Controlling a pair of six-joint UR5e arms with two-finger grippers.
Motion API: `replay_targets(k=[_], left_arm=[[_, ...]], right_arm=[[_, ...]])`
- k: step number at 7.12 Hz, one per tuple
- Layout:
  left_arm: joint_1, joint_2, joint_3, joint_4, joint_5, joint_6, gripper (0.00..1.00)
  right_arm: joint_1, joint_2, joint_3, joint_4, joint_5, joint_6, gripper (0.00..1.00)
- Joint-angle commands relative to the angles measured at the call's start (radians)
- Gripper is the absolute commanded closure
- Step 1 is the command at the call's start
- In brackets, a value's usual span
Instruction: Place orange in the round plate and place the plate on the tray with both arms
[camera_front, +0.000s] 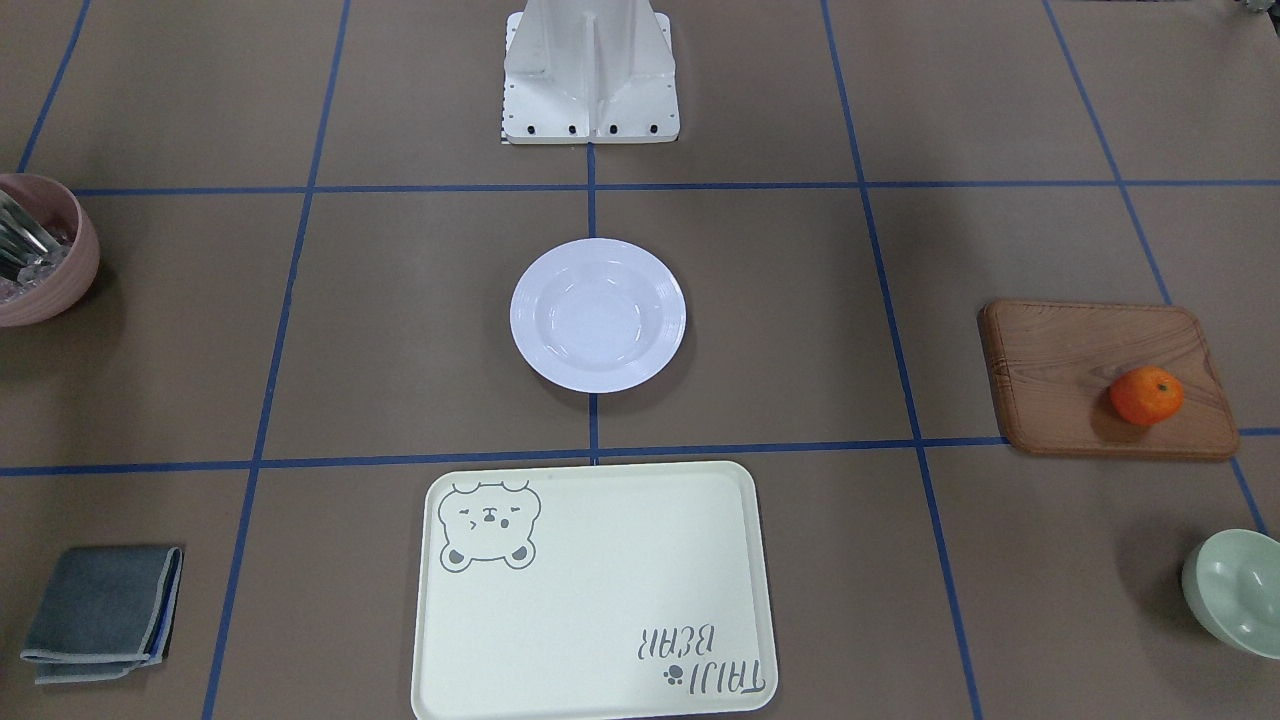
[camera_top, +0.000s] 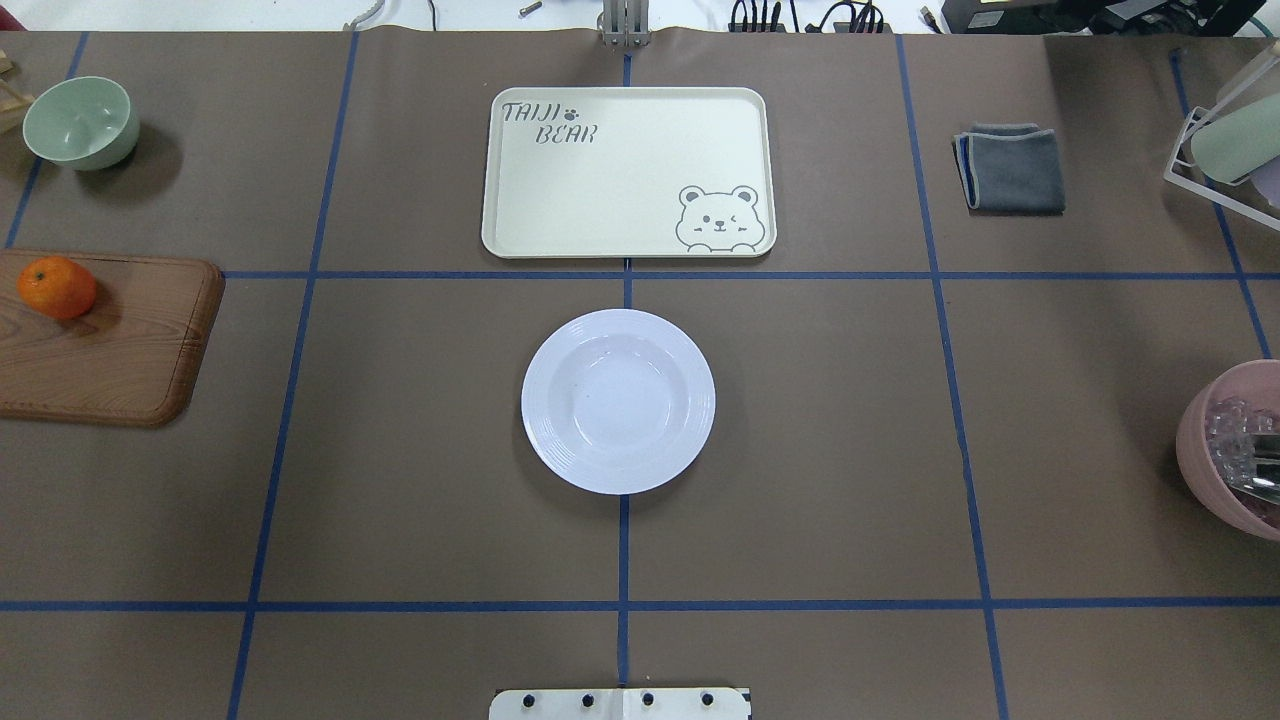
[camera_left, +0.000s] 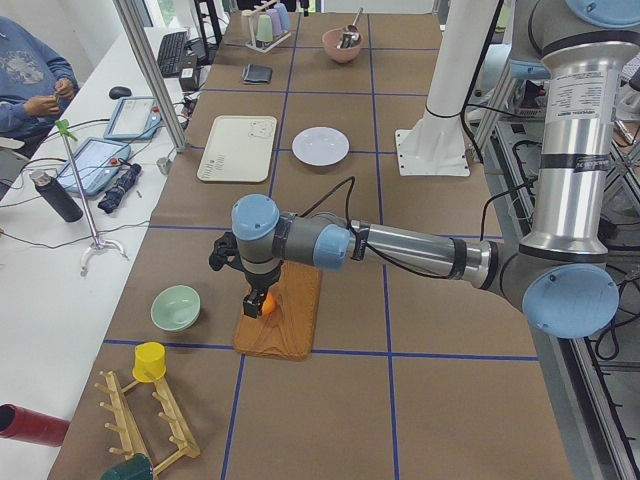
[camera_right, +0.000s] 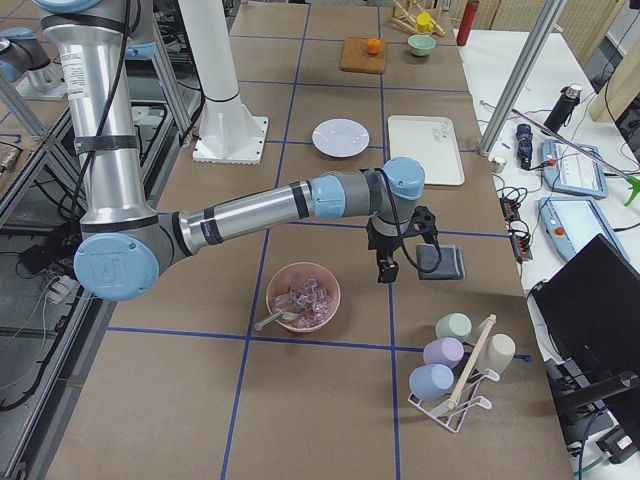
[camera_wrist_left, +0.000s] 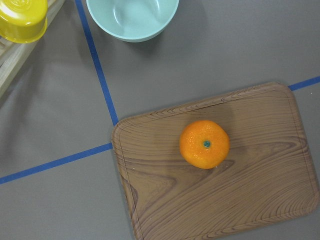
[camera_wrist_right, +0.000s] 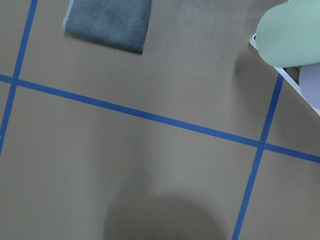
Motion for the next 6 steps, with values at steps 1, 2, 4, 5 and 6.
replay_targets(k=[1, 2, 4, 5, 6], left_arm=[[0.001, 0.002, 0.0, -0.004, 0.001, -0.062, 0.02], [0.001, 0.002, -0.003, -0.007, 0.0, -0.07, 0.03], [0.001, 0.001, -0.014, -0.007, -0.011, -0.076, 0.03], [0.001, 0.002, -0.023, 0.001, -0.011, -0.078, 0.02], [0.001, 0.008, -0.023, -0.002, -0.011, -0.078, 0.02]], right_arm=[[0.001, 0.0, 0.003, 0.0, 0.0, 0.0, 0.0], [0.001, 0.0, 0.001, 0.0, 0.0, -0.002, 0.0], [0.001, 0.0, 0.001, 0.002, 0.0, -0.003, 0.0], [0.001, 0.0, 0.001, 0.002, 0.0, -0.003, 0.0], [0.001, 0.0, 0.004, 0.002, 0.001, 0.0, 0.0]])
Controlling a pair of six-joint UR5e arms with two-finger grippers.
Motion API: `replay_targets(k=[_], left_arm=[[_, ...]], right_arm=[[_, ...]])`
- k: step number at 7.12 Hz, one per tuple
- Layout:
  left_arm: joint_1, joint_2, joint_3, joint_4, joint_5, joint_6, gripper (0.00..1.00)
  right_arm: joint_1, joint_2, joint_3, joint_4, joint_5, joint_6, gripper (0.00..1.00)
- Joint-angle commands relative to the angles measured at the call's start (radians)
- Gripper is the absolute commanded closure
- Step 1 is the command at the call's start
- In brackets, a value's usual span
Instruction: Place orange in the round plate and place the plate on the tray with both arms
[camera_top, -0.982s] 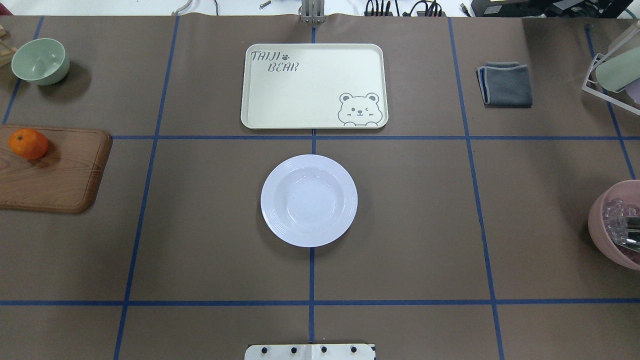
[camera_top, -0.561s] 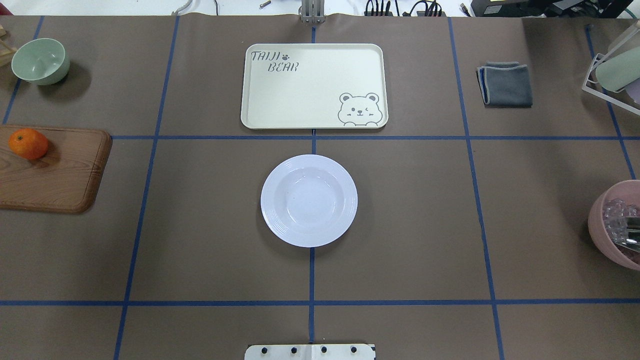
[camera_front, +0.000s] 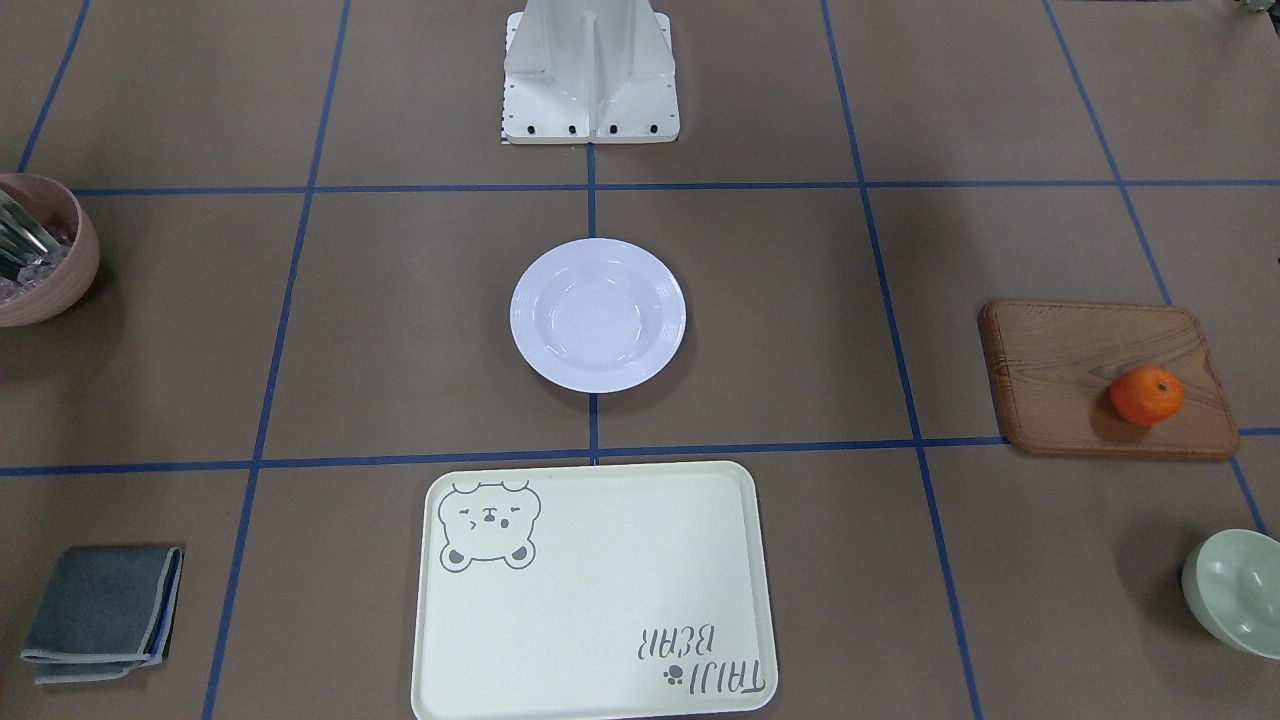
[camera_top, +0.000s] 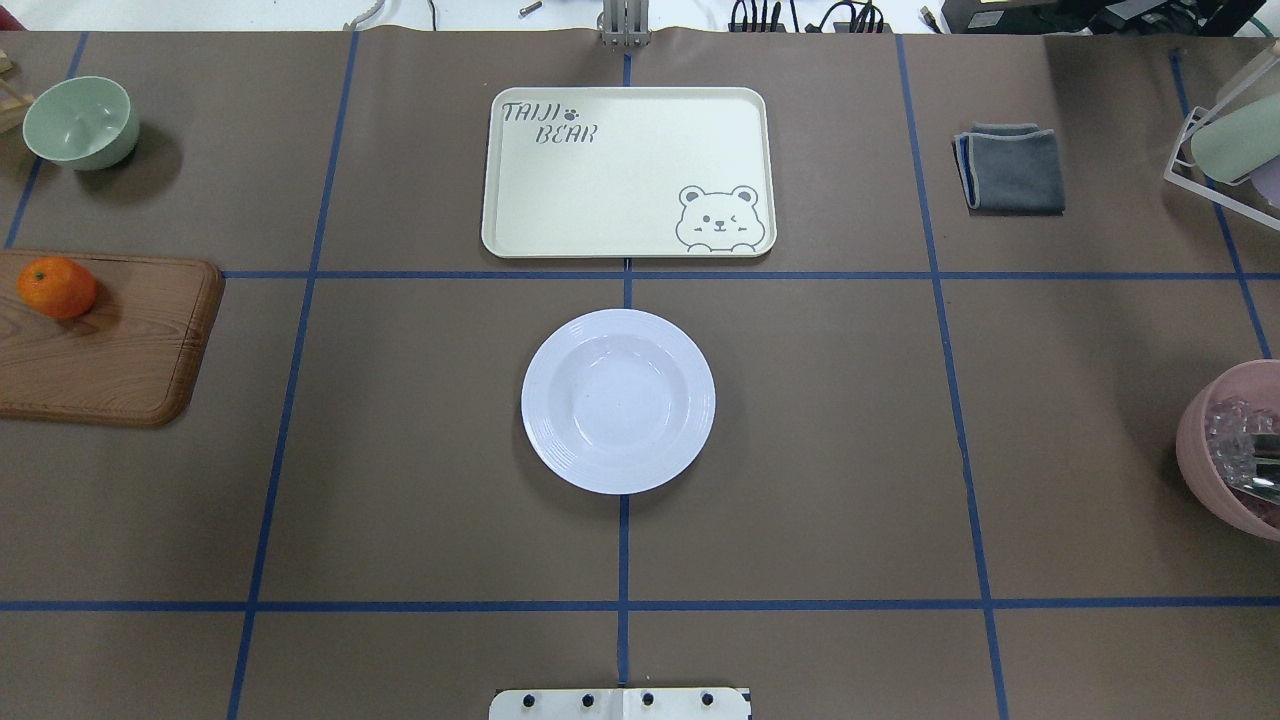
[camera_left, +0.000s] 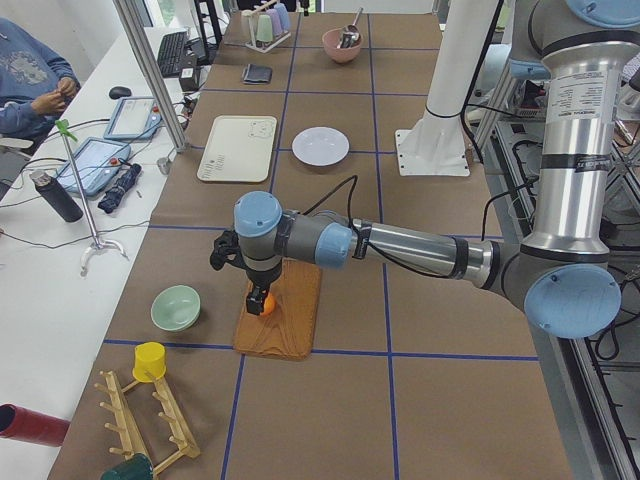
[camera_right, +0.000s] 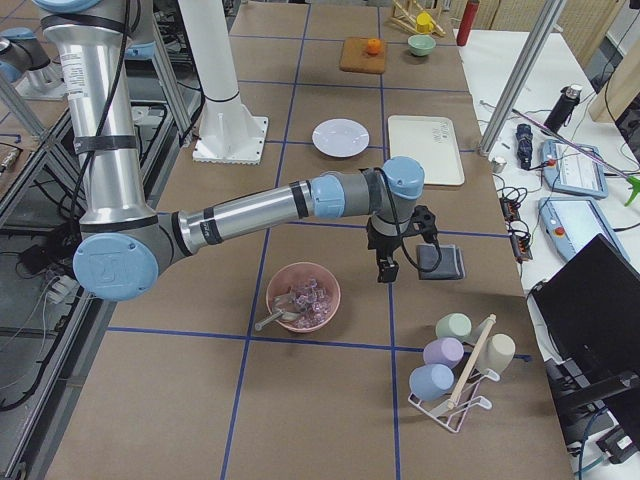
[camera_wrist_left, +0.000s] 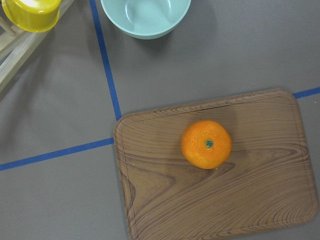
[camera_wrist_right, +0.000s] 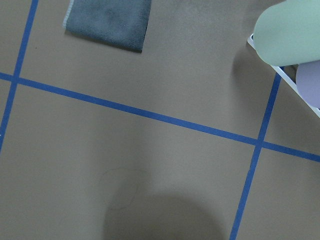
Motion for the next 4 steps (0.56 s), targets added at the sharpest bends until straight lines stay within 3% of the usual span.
replay_targets(k=[1, 3, 4], left_arm=[[0.002, 0.007, -0.004, 0.0, 0.002, -0.003, 0.02], [0.052, -0.003, 0.051, -0.012, 0.008, -0.024, 0.02], [0.171, -0.028, 0.08, -0.117, 0.079, -0.112, 0.02]], right_arm=[[0.0, 0.002, 0.01, 0.0, 0.001, 0.004, 0.0], [-0.002, 0.0, 0.015, 0.0, 0.004, 0.002, 0.0], [-0.002, 0.002, 0.015, 0.0, 0.006, -0.001, 0.0]])
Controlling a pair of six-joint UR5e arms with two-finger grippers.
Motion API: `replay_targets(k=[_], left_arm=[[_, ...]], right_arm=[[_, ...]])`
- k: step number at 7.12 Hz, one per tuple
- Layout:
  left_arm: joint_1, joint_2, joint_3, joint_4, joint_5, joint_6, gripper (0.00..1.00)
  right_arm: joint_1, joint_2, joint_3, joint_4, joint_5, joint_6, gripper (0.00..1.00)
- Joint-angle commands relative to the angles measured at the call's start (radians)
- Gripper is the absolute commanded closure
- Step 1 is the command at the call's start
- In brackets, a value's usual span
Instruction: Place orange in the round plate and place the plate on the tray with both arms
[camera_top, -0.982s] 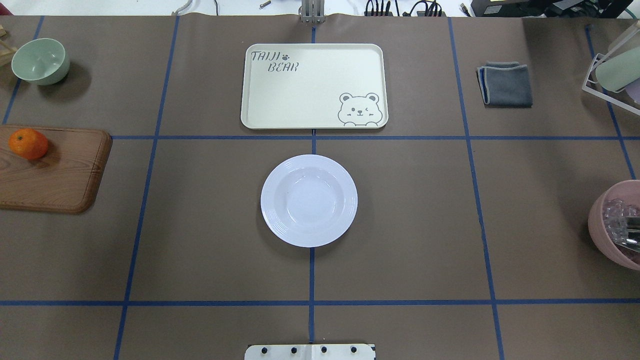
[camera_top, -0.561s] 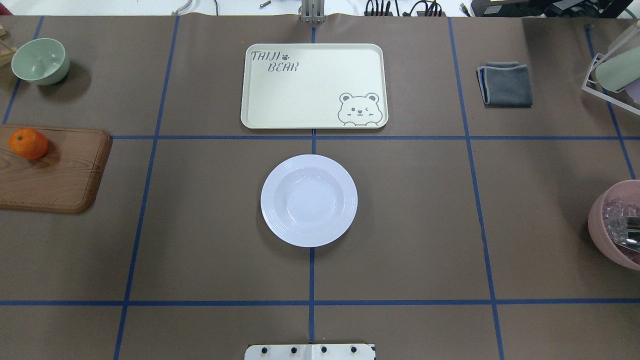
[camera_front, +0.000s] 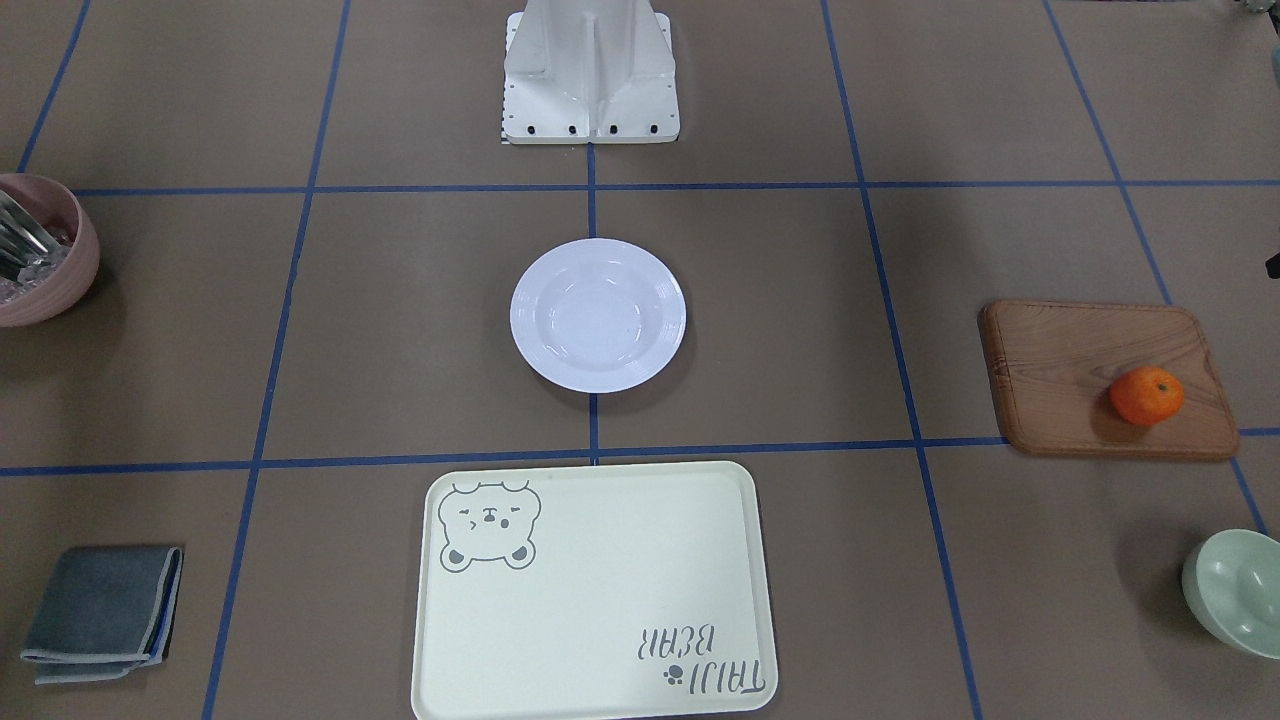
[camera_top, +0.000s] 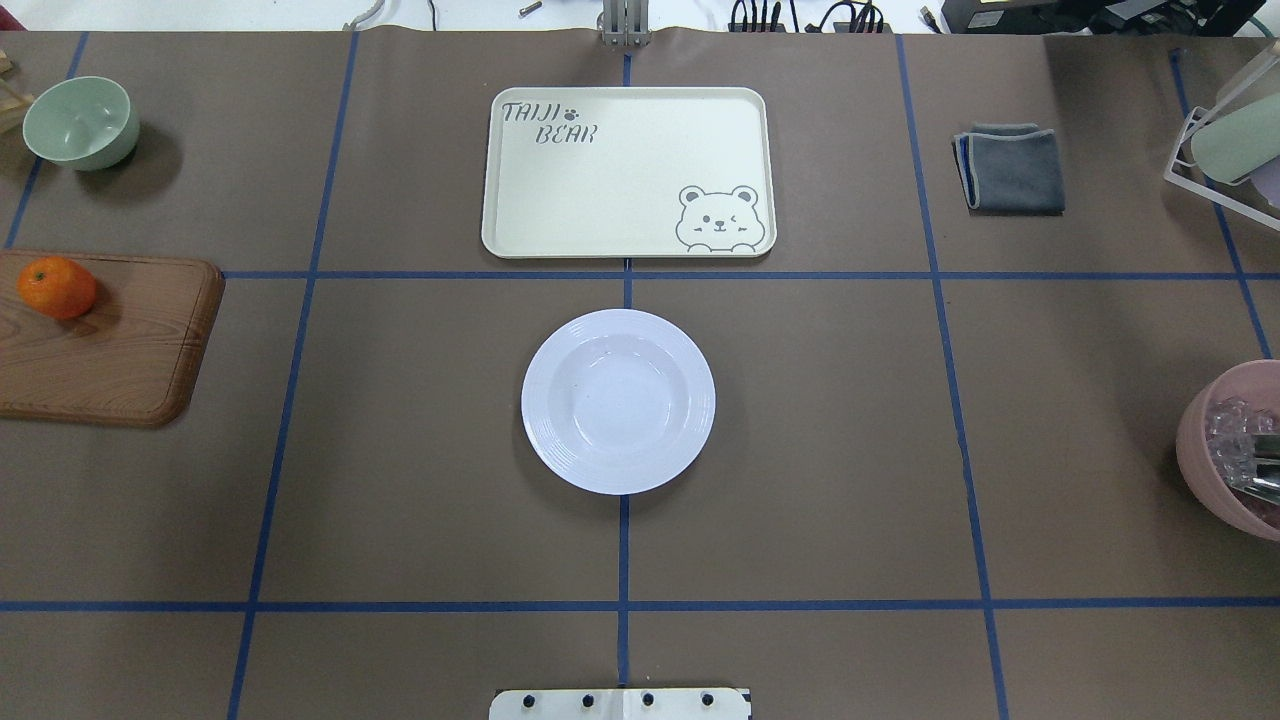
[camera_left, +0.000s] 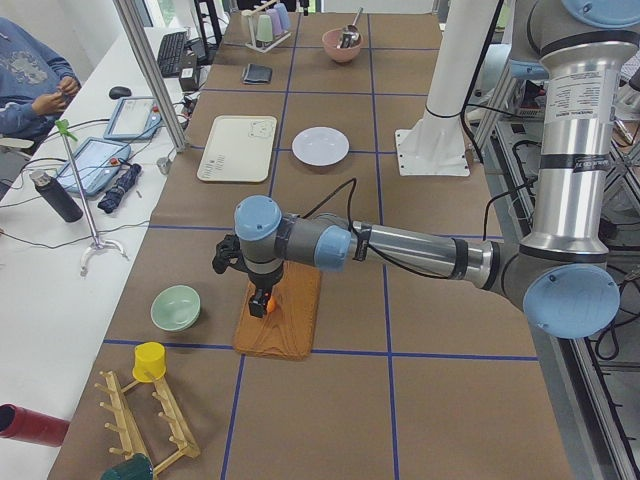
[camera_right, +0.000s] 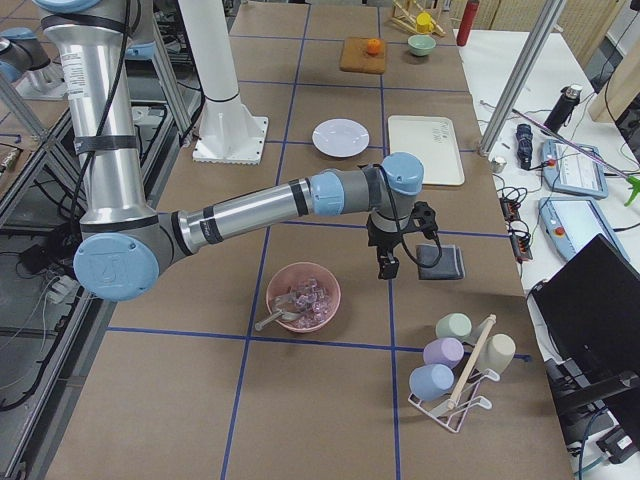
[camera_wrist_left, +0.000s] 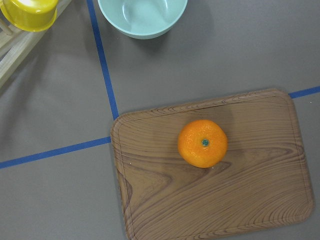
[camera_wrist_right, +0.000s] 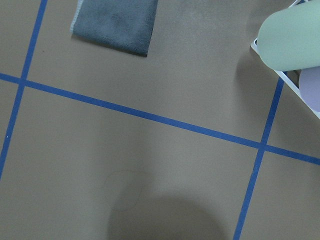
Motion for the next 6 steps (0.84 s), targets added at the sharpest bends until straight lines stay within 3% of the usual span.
replay_targets(k=[1, 4, 6], left_arm=[[0.148, -0.024, 0.063, -0.177, 0.13, -0.166, 0.02], [0.195, -0.08, 0.128, -0.249, 0.13, -0.159, 0.04], [0.201, -0.128, 0.273, -0.4, 0.127, -0.159, 0.04]], right_arm=[[-0.001, -0.001, 0.001, 0.017, -0.002, -0.004, 0.0], [-0.001, -0.015, -0.002, 0.058, -0.003, -0.003, 0.0], [-0.001, -0.015, -0.002, 0.058, -0.003, -0.003, 0.0]])
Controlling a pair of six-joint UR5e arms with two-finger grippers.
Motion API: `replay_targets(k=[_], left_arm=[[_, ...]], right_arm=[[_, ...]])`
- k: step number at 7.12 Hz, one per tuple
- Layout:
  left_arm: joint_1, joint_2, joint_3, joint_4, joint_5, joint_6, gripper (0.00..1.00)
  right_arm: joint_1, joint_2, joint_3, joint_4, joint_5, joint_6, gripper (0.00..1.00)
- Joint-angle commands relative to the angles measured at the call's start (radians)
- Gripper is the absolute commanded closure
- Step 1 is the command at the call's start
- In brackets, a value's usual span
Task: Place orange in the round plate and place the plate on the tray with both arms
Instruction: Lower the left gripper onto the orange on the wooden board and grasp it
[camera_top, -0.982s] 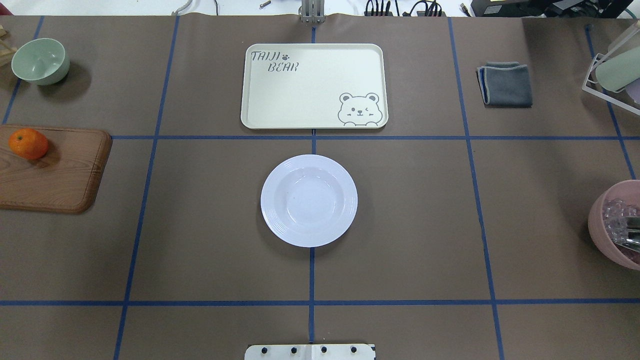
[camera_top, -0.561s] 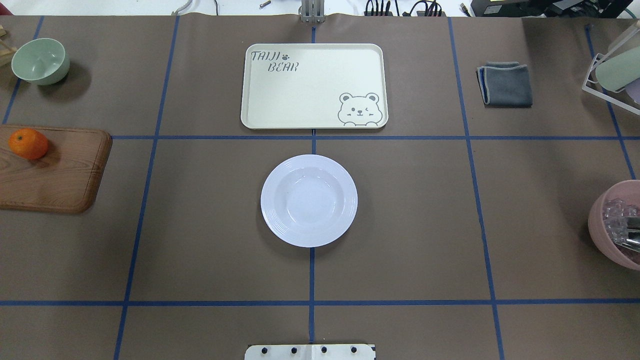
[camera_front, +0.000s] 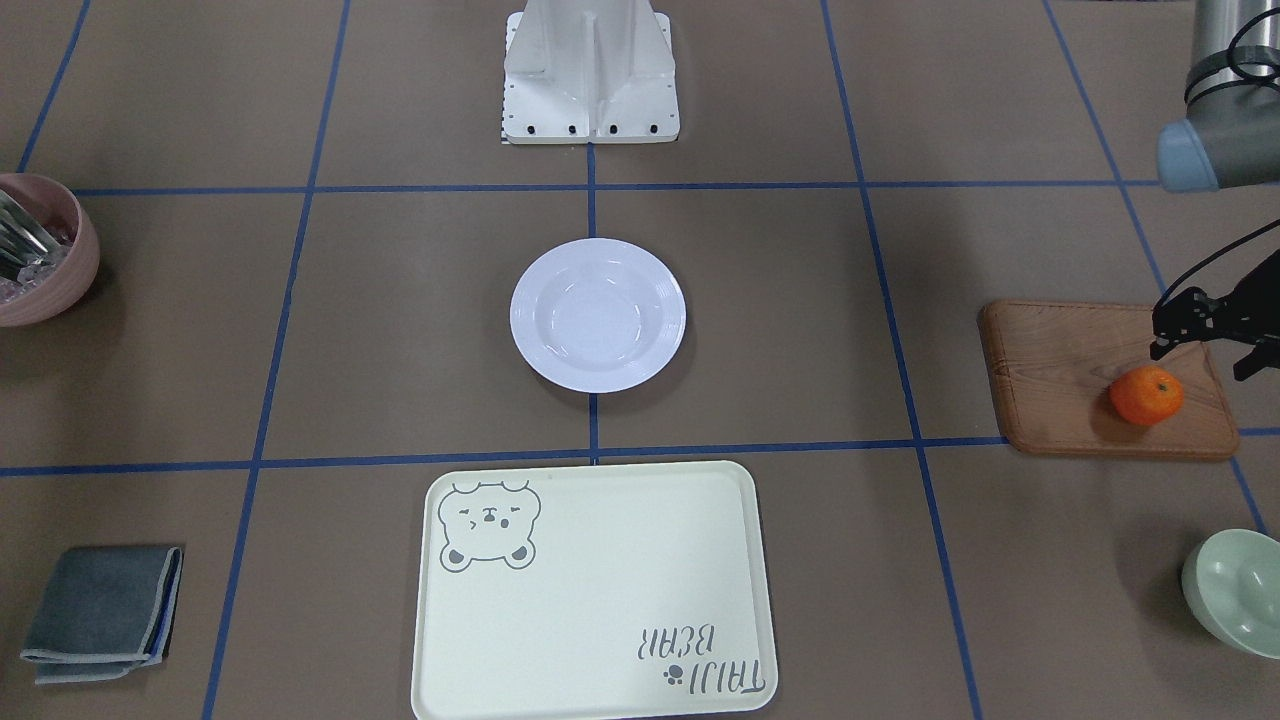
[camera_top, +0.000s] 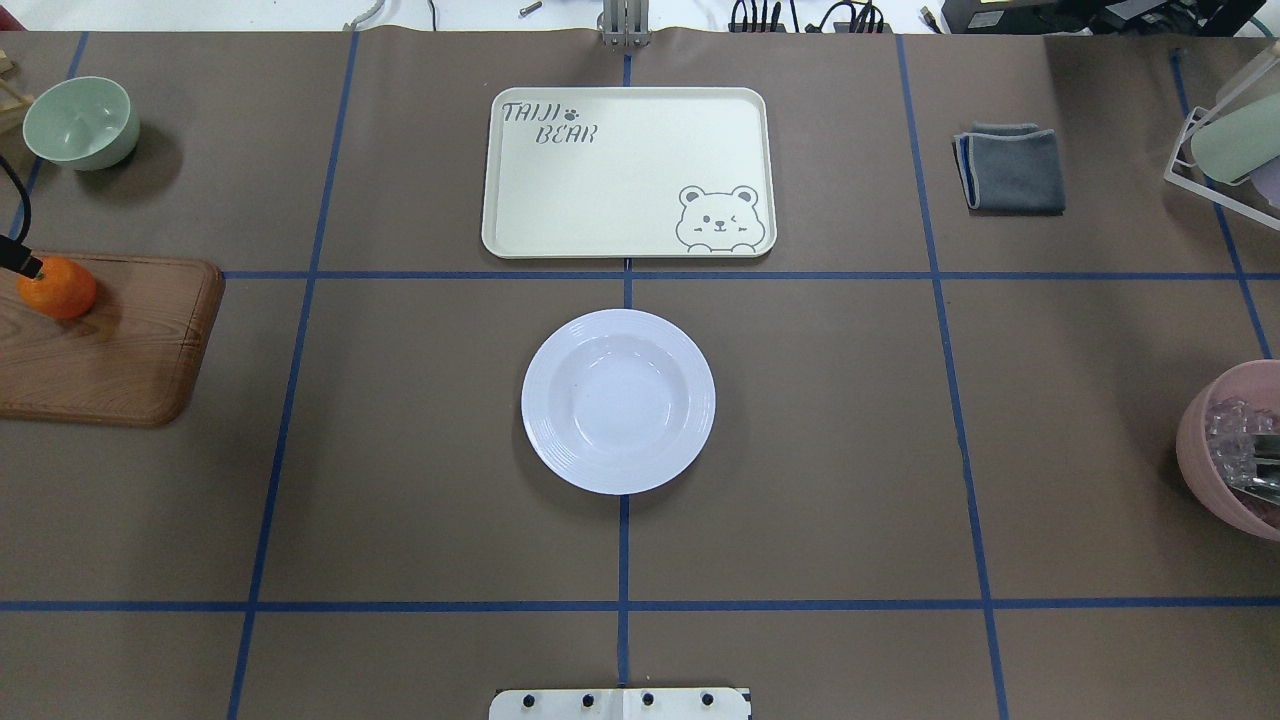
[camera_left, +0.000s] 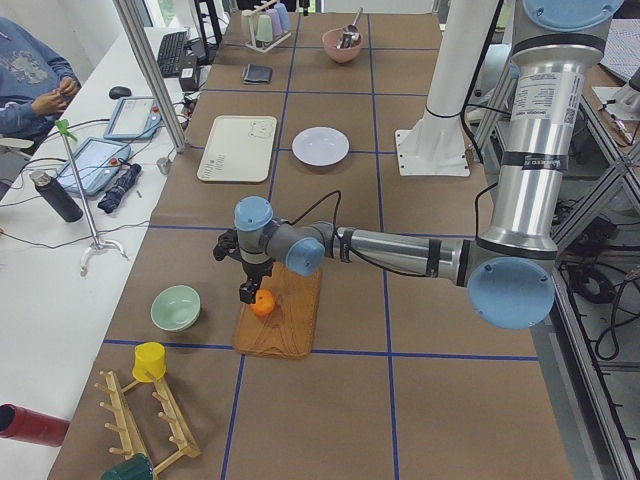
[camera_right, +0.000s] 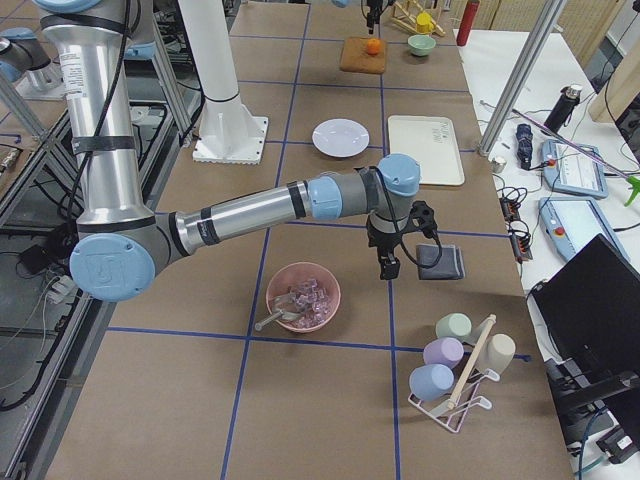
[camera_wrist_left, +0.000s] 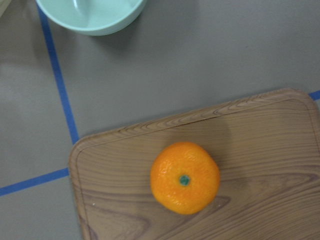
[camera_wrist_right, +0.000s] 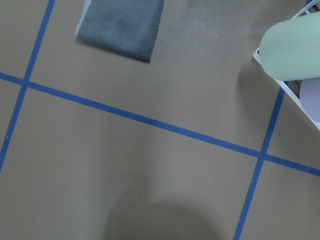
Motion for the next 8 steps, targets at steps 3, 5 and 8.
replay_targets(k=[3, 5, 8], left_arm=[[0.044, -0.04, 0.127, -0.096, -0.001, -0.004, 0.03], [0.061, -0.052, 0.147, -0.096, -0.023, -0.009, 0.03], [0.061, -0.067, 0.176, -0.095, -0.023, -0.009, 0.03]], right_arm=[[-0.002, 0.004, 0.001, 0.004, 0.0, 0.0, 0.0], [-0.002, 0.003, 0.0, 0.018, -0.002, 0.0, 0.0], [-0.005, 0.004, -0.005, 0.018, -0.002, 0.002, 0.0]])
